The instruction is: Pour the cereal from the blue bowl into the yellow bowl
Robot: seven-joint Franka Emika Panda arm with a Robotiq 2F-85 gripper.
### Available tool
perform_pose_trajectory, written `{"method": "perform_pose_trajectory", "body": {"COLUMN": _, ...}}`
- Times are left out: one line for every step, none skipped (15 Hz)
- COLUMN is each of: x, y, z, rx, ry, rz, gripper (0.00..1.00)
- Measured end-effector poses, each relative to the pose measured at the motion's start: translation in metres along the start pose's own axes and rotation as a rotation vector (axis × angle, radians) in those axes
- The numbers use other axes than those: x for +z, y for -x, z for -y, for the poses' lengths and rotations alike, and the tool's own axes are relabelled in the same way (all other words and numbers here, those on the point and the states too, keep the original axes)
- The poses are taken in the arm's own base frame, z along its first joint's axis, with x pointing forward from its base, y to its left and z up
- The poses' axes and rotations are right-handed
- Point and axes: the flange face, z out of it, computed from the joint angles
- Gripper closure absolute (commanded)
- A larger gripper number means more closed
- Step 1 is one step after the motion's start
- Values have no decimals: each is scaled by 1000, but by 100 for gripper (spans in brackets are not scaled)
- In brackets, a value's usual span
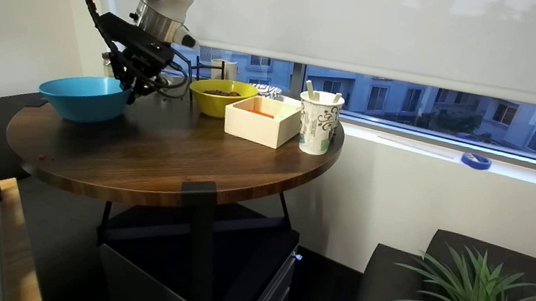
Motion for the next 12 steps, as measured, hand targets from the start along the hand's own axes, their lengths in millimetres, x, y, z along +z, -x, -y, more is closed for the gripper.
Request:
{"method": "perform_pose_trajectory", "body": {"x": 0, "y": 1, "z": -1, "rx": 3, "ry": -3, "rz": 0, "gripper": 100}}
{"method": "perform_pose_trajectory", "body": {"x": 0, "y": 1, "z": -1, "rx": 8, "ry": -13, "rz": -2, "gripper": 99}}
{"method": "perform_pose_trajectory", "body": {"x": 0, "y": 2, "z": -1, "rx": 11, "ry": -27, "rz": -3, "gripper": 99}}
{"method": "perform_pose_trajectory", "body": {"x": -1, "y": 3, "z": -1, "rx": 11, "ry": -43, "rz": -3, "gripper": 99}}
{"method": "perform_pose_trajectory", "body": {"x": -2, "y": 5, "z": -2, "rx": 11, "ry": -62, "rz": -3, "gripper": 99}}
{"method": "perform_pose_trajectory", "body": {"x": -3, "y": 6, "z": -4, "rx": 10, "ry": -81, "rz": -4, "gripper": 99}}
{"method": "perform_pose_trajectory", "body": {"x": -6, "y": 8, "z": -6, "rx": 8, "ry": -103, "rz": -6, "gripper": 99}}
{"method": "perform_pose_trajectory", "body": {"x": -11, "y": 10, "z": -8, "rx": 7, "ry": -122, "rz": -10, "gripper": 99}}
{"method": "perform_pose_trajectory", "body": {"x": -17, "y": 12, "z": -10, "rx": 7, "ry": -136, "rz": -13, "gripper": 99}}
{"method": "perform_pose_trajectory", "body": {"x": -24, "y": 15, "z": -12, "rx": 9, "ry": -150, "rz": -16, "gripper": 99}}
{"method": "perform_pose_trajectory", "body": {"x": -32, "y": 18, "z": -14, "rx": 14, "ry": -161, "rz": -22, "gripper": 99}}
{"method": "perform_pose_trajectory", "body": {"x": -40, "y": 21, "z": -14, "rx": 20, "ry": -170, "rz": -29, "gripper": 99}}
